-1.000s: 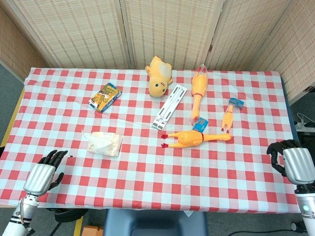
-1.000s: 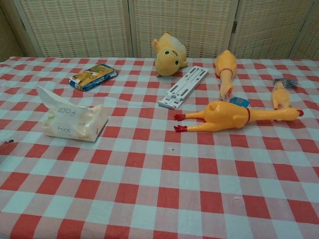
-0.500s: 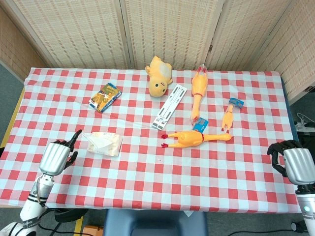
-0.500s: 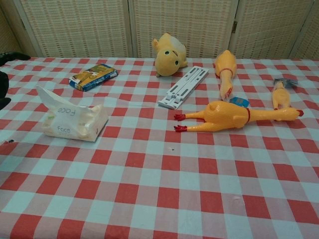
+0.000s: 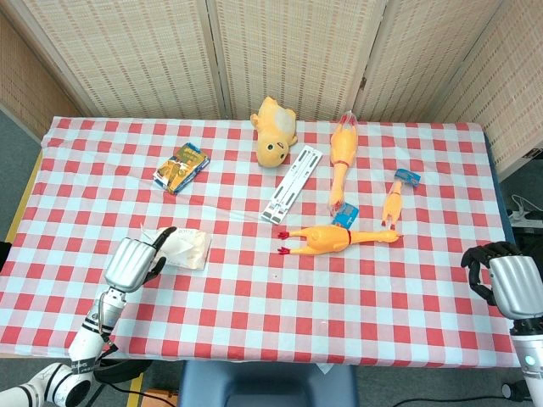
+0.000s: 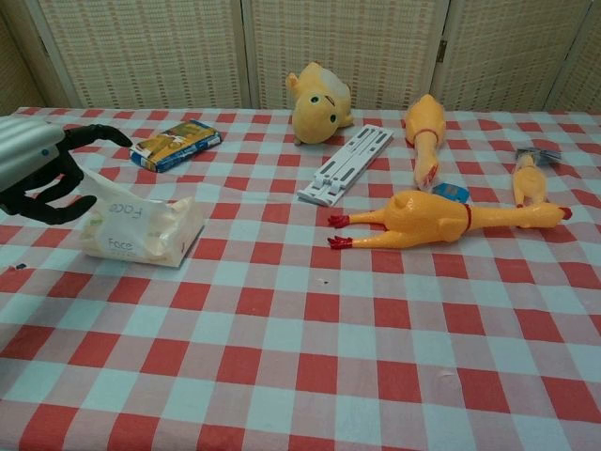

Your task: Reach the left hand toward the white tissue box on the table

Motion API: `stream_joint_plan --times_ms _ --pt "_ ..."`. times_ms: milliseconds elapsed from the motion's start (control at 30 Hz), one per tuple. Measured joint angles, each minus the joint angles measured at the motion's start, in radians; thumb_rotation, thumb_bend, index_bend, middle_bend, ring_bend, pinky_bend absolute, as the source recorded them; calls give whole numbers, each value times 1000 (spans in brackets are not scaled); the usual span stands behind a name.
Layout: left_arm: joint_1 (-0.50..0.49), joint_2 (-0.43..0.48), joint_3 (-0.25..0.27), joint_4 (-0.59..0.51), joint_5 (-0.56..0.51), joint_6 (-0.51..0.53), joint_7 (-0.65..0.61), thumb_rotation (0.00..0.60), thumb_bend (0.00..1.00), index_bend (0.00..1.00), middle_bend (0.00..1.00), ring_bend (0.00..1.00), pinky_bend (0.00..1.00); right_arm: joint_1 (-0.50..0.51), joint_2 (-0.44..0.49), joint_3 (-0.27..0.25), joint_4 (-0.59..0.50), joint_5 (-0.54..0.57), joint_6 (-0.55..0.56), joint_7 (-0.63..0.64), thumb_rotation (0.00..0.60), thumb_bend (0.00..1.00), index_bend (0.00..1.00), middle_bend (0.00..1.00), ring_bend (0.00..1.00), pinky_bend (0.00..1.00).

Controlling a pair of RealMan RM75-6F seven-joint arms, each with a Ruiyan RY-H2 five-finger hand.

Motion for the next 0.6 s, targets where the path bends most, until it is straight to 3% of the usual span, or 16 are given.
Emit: stream_joint_plan --times_ms 367,600 --pt "-43 -88 -6 84 6 8 1 600 490 577 895 919 939 2 4 -1 -3 3 -7 -1 600 725 576 581 417 346" --pt "-53 -138 -13 171 9 55 7 600 506 620 898 921 940 3 6 -1 -4 5 -11 -3 600 725 576 581 417 347"
